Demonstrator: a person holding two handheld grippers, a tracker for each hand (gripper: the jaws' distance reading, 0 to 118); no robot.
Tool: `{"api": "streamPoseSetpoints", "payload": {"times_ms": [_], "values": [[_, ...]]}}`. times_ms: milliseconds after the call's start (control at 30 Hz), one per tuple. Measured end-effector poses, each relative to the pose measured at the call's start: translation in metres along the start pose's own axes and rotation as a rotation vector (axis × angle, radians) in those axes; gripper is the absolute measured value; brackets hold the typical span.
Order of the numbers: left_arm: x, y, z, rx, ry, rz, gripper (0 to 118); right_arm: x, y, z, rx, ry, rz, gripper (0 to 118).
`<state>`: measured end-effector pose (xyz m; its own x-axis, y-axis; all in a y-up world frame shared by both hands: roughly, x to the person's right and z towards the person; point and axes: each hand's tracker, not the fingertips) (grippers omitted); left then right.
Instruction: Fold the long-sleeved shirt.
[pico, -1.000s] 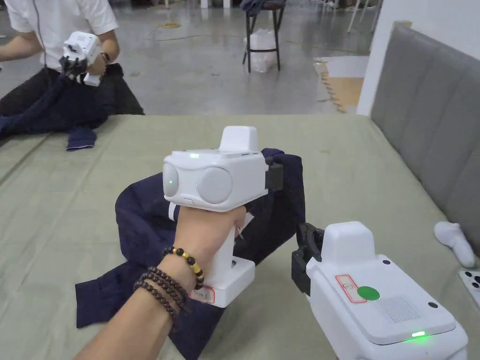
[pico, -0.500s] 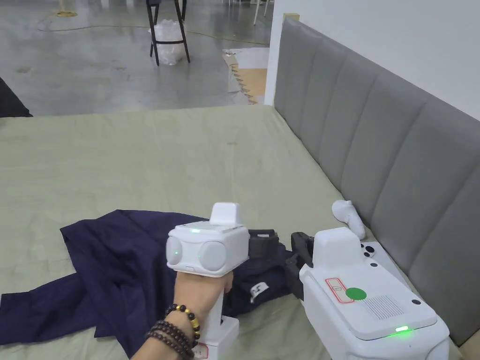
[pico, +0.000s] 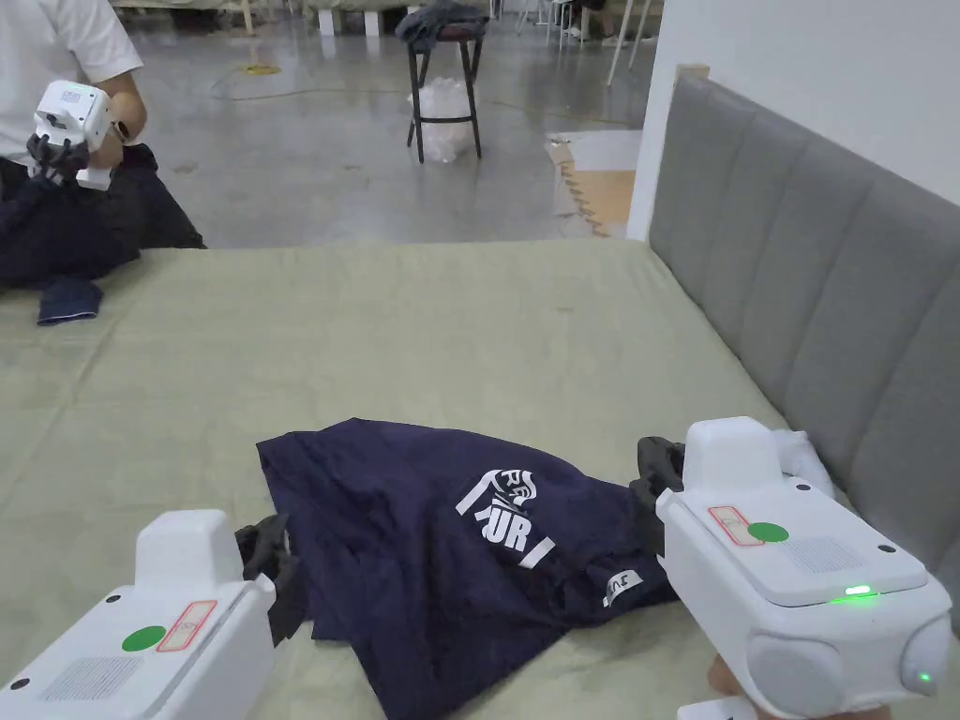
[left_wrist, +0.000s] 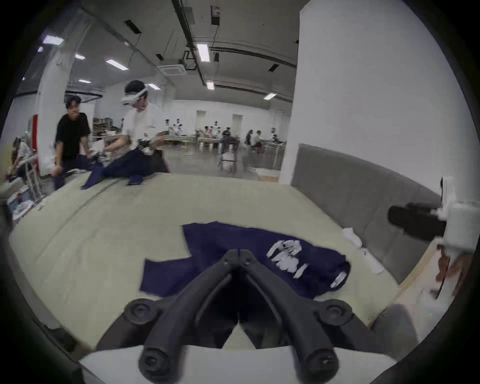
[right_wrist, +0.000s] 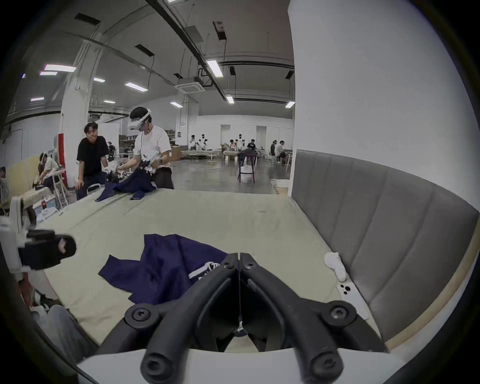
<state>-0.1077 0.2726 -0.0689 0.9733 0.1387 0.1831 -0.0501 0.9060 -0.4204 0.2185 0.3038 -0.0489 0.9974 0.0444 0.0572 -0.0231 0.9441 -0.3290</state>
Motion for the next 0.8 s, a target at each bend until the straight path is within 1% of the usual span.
{"api": "streamPoseSetpoints", "payload": {"times_ms": [67, 167, 200, 300, 333, 367, 400, 433, 467, 500, 533, 567, 633, 667, 733, 800], "values": [[-0.012, -0.005, 0.001, -0.074, -0.051, 0.013, 4, -0.003, -0.003, 0.0, -0.007, 0.006, 0.002, 0], [-0.016, -0.008, -0.009, -0.066, -0.044, 0.009, 4, -0.005, -0.006, -0.002, -0.015, 0.014, 0.003, 0], [-0.007, 0.001, -0.007, -0.068, -0.045, 0.001, 4, -0.004, -0.007, -0.002, -0.018, 0.014, 0.001, 0], [-0.009, 0.026, -0.034, -0.088, -0.092, 0.023, 4, 0.001, -0.009, -0.006, -0.032, 0.014, -0.015, 0], [-0.019, 0.035, -0.056, -0.081, -0.111, 0.053, 5, 0.003, -0.01, -0.008, -0.038, 0.015, -0.016, 0], [-0.024, 0.046, -0.08, -0.093, -0.095, 0.046, 22, 0.004, -0.012, -0.01, -0.044, 0.012, -0.016, 0], [-0.028, 0.056, -0.103, -0.11, -0.089, 0.054, 52, 0.006, -0.013, -0.011, -0.05, 0.007, -0.016, 0], [-0.033, 0.067, -0.138, -0.178, -0.064, 0.039, 92, 0.008, -0.015, -0.015, -0.056, 0.004, -0.017, 0], [-0.04, 0.074, -0.17, -0.192, -0.076, 0.092, 110, 0.01, -0.017, -0.019, -0.062, 0.0, -0.023, 0], [-0.042, 0.084, -0.186, -0.186, -0.08, 0.116, 105, 0.012, -0.019, -0.023, -0.066, -0.006, -0.03, 0], [-0.048, 0.09, -0.217, -0.235, -0.093, 0.14, 104, 0.014, -0.021, -0.029, -0.075, -0.01, -0.035, 0], [-0.052, 0.095, -0.247, -0.298, -0.085, 0.163, 107, 0.017, -0.024, -0.036, -0.093, -0.012, -0.039, 0], [-0.063, 0.083, -0.321, -0.37, 0.003, 0.113, 107, 0.02, -0.029, -0.049, -0.125, -0.03, -0.034, 0], [-0.064, 0.077, -0.346, -0.413, 0.039, 0.04, 107, 0.023, -0.031, -0.054, -0.138, -0.04, -0.03, 0], [-0.069, 0.065, -0.386, -0.496, 0.077, -0.031, 106, 0.029, -0.035, -0.063, -0.161, -0.05, -0.03, 0], [-0.074, 0.052, -0.41, -0.554, 0.116, -0.037, 101, 0.039, -0.038, -0.071, -0.184, -0.064, -0.042, 0]]}}
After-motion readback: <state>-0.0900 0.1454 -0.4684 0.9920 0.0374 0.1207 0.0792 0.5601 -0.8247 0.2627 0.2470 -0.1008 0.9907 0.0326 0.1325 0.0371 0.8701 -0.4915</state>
